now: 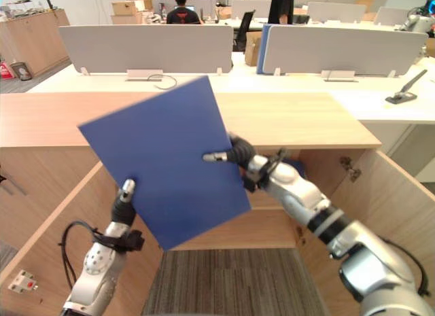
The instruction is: Walk over to the cabinet, pick up the folder, carry it to the office cabinet, place the folder inside the office cabinet, then close the office cabinet door
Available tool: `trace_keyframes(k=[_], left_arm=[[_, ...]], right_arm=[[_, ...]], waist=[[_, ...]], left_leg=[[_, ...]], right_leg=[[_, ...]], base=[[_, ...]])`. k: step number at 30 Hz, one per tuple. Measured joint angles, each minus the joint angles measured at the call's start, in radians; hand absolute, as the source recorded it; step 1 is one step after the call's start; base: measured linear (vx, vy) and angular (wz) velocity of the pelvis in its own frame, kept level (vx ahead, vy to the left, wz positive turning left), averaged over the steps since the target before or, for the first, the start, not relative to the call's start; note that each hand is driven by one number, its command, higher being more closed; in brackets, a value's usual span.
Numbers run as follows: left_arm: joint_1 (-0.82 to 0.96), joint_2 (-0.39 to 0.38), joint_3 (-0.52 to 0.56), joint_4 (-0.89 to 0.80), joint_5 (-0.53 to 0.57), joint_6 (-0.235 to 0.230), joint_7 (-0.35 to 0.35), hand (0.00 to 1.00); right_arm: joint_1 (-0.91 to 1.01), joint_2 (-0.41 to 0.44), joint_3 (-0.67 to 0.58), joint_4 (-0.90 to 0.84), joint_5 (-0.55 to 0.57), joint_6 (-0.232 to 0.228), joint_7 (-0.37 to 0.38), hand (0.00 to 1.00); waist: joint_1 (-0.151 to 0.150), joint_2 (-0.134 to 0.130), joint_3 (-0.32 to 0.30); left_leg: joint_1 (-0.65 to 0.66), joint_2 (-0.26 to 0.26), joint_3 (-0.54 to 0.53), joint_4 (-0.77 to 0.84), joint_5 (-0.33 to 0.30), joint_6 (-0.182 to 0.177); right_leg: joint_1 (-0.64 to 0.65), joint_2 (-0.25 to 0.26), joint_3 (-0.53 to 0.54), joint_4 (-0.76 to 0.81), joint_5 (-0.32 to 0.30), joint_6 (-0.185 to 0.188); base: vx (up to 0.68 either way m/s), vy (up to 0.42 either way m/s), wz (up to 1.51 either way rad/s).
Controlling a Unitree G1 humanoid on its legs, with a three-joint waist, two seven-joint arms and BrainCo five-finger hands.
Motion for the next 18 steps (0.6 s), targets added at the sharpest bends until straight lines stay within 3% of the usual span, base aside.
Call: trace_keyframes(k=[3, 5, 6, 7, 8, 10, 11, 13, 18], left_arm=[[0.018, -0.028, -0.014, 0.169, -0.062, 0.044, -0.081, 0.0], [0.021, -0.062, 0.029, 0.412, -0.094, 0.122, -0.09, 0.0], [0.028, -0.069, 0.04, 0.482, -0.097, 0.147, -0.09, 0.0], [0.052, -0.083, 0.055, 0.623, -0.096, 0.203, -0.092, 0.0], [0.061, -0.089, 0.057, 0.661, -0.089, 0.217, -0.092, 0.0], [0.074, -0.114, 0.079, 0.771, -0.042, 0.232, -0.1, 0.0], [0.073, -0.132, 0.124, 0.862, 0.039, 0.239, -0.109, 0.0], [0.069, -0.158, 0.239, 0.964, 0.088, 0.244, -0.111, 0.0], [0.054, -0.195, 0.416, 1.075, 0.148, 0.25, -0.047, 0.0]], right_arm=[[0.224, 0.048, -0.201, -0.025, -0.028, 0.01, 0.017, 1.0], [0.344, 0.159, -0.41, -0.106, 0.032, -0.005, 0.07, 1.0], [0.365, 0.193, -0.458, -0.139, 0.044, -0.019, 0.073, 1.0], [0.415, 0.266, -0.563, -0.203, 0.058, -0.077, 0.079, 1.0], [0.433, 0.288, -0.605, -0.221, 0.057, -0.097, 0.079, 1.0], [0.474, 0.359, -0.716, -0.23, 0.051, -0.142, 0.067, 1.0], [0.508, 0.425, -0.777, -0.23, 0.05, -0.174, 0.029, 1.0], [0.554, 0.503, -0.812, -0.23, 0.049, -0.2, -0.008, 1.0], [0.638, 0.606, -0.827, -0.258, 0.01, -0.204, -0.053, 1.0]], waist=[[-0.013, 0.0, 0.0], [-0.035, 0.007, 0.001], [-0.049, 0.008, 0.001], [-0.08, 0.008, 0.002], [-0.088, 0.006, 0.002], [-0.1, 0.005, 0.002], [-0.102, 0.006, 0.003], [-0.104, 0.009, 0.009], [-0.103, 0.024, 0.063]], left_leg=[[0.0, 0.011, 0.011, 0.0, -0.002, -0.003], [0.0, 0.018, 0.021, 0.0, -0.007, -0.008], [0.0, 0.02, 0.023, 0.0, -0.009, -0.01], [0.001, 0.021, 0.023, 0.004, -0.018, -0.015], [0.001, 0.021, 0.025, 0.005, -0.02, -0.014], [0.001, 0.02, 0.035, 0.005, -0.028, -0.013], [0.001, 0.019, 0.044, 0.005, -0.034, -0.013], [0.0, 0.018, 0.05, 0.005, -0.045, -0.019], [0.025, -0.013, 0.04, 0.005, -0.08, 0.002]], right_leg=[[-0.005, 0.012, 0.015, -0.007, 0.001, -0.001], [-0.015, 0.018, 0.031, -0.009, 0.002, -0.003], [-0.017, 0.019, 0.033, -0.012, 0.003, -0.003], [-0.018, 0.025, 0.045, -0.016, 0.007, -0.004], [-0.019, 0.025, 0.049, -0.017, 0.007, -0.003], [-0.025, 0.024, 0.058, -0.017, 0.007, -0.003], [-0.035, 0.023, 0.073, -0.013, 0.007, -0.003], [-0.055, 0.022, 0.091, 0.002, 0.007, -0.002], [-0.161, -0.005, 0.138, 0.19, -0.05, 0.008]], base=[[0.03, -0.018, -0.14], [0.04, -0.02, -0.26], [0.06, -0.017, -0.26], [0.06, -0.013, -0.19], [0.07, -0.002, -0.19], [0.03, 0.016, -0.17], [0.02, 0.024, -0.23], [0.01, 0.029, -0.32], [-0.03, 0.043, -0.46]])
